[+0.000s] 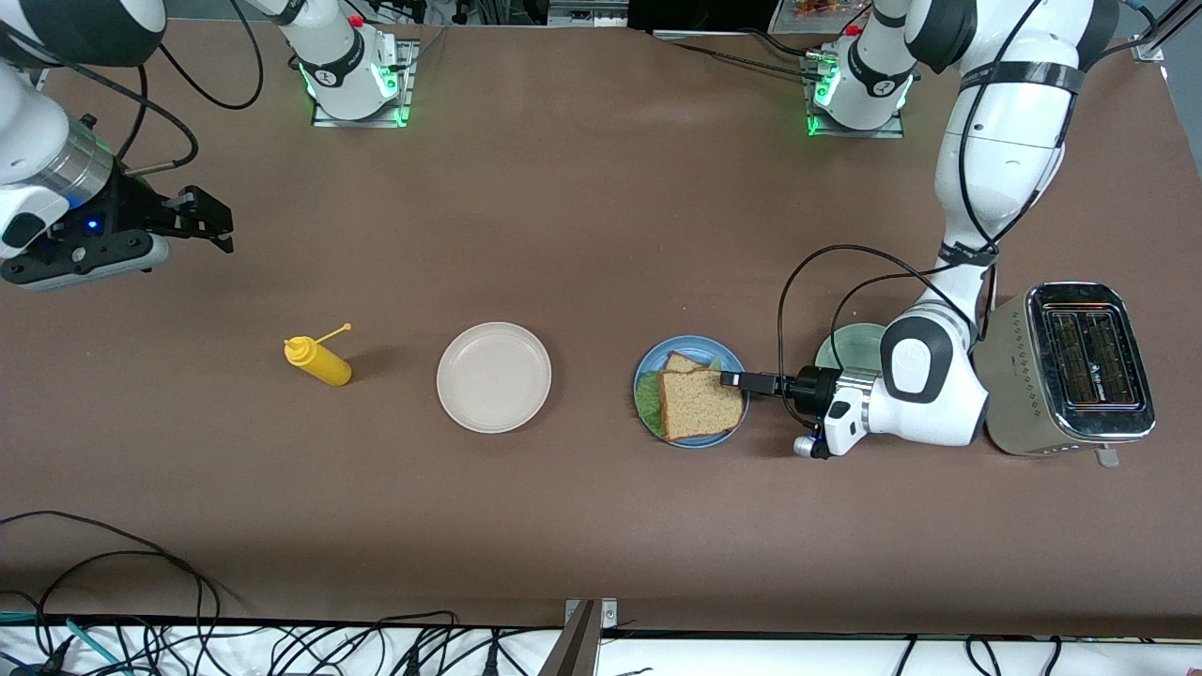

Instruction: Make sandwich in blue plate with both arms

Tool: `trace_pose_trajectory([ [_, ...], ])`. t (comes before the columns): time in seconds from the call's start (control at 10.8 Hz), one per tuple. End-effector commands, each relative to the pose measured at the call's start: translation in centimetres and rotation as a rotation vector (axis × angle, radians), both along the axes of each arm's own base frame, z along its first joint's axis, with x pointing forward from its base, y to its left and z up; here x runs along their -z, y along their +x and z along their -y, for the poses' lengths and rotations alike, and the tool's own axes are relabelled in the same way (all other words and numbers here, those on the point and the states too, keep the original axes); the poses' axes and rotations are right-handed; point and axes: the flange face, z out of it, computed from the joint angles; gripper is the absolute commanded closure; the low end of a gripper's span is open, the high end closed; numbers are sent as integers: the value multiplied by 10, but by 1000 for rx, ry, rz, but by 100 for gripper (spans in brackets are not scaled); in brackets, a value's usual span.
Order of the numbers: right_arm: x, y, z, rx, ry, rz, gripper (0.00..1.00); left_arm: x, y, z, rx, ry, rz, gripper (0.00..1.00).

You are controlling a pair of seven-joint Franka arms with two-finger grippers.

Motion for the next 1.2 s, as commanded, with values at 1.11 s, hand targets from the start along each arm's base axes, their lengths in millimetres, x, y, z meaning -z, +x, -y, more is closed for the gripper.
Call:
trace_pose_trajectory([
  [1.11, 3, -32, 26, 230, 15, 138, 0, -172, -82, -121, -86, 483, 438, 0],
])
